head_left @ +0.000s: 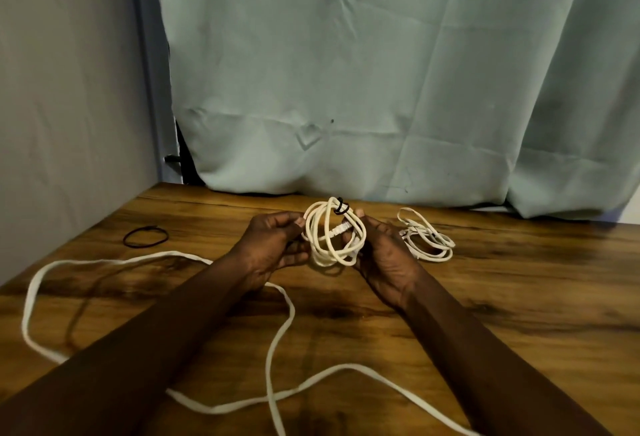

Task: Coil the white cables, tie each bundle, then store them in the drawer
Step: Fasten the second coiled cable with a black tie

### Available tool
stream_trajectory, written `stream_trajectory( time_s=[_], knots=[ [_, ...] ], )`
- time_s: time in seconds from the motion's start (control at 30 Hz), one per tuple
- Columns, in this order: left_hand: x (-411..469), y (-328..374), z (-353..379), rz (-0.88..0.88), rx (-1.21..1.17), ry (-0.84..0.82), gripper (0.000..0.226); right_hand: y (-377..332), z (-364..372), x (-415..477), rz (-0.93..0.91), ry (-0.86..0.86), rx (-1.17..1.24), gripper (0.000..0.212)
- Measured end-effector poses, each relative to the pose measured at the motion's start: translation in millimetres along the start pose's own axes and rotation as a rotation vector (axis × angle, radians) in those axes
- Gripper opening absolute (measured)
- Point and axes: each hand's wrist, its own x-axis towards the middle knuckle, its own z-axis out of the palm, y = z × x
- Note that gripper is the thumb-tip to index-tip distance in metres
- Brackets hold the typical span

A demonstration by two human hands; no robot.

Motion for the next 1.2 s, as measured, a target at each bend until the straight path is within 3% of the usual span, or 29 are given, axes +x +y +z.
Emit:
stream_trajectory(
  time_s=[0.2, 0.37, 0.5, 0.67, 0.8, 0.9, 1.0, 1.07, 1.13, 1.2],
  knots=[
    [0, -3, 0, 0.166, 0.136, 0.054, 0.023, -3, 1, -2, -0.012, -0.005, -0.008, 0.028],
    [-4, -1, 6, 0.094, 0.013, 0.004, 0.021, 5, 7, 0, -0.101, 0.047, -0.060, 0.028],
    [-6, 1, 9, 0.073, 0.060, -0.056, 0.021, 14, 11, 3, -0.155, 0.173, -0.079, 0.029],
    [-9, 8, 10, 0.032, 0.255, -0.174, 0.033, 21, 2, 9, -0.345, 0.457, -0.563, 0.039],
    [-8, -2, 9, 0.146, 0.474, -0.090, 0.041, 14, -3, 10, -0.363, 0.530, -0.658, 0.047],
    [-4, -9, 2, 0.264, 0.590, 0.029, 0.047, 11, -14, 15, -0.229, 0.573, -0.540, 0.045],
    [-7, -9, 3, 0.340, 0.694, 0.038, 0.049, 0, -17, 15, -0.043, 0.556, -0.239, 0.029],
    [-12, -7, 5, 0.395, 0.805, 0.032, 0.042, -6, -19, 11, 0.000, 0.564, -0.211, 0.027],
    [-15, -6, 6, 0.430, 0.863, 0.027, 0.032, -7, -23, 11, -0.020, 0.565, -0.337, 0.033],
    [-15, -5, 5, 0.442, 0.909, 0.021, 0.028, -12, -28, 9, -0.070, 0.593, -0.814, 0.045]
  ],
)
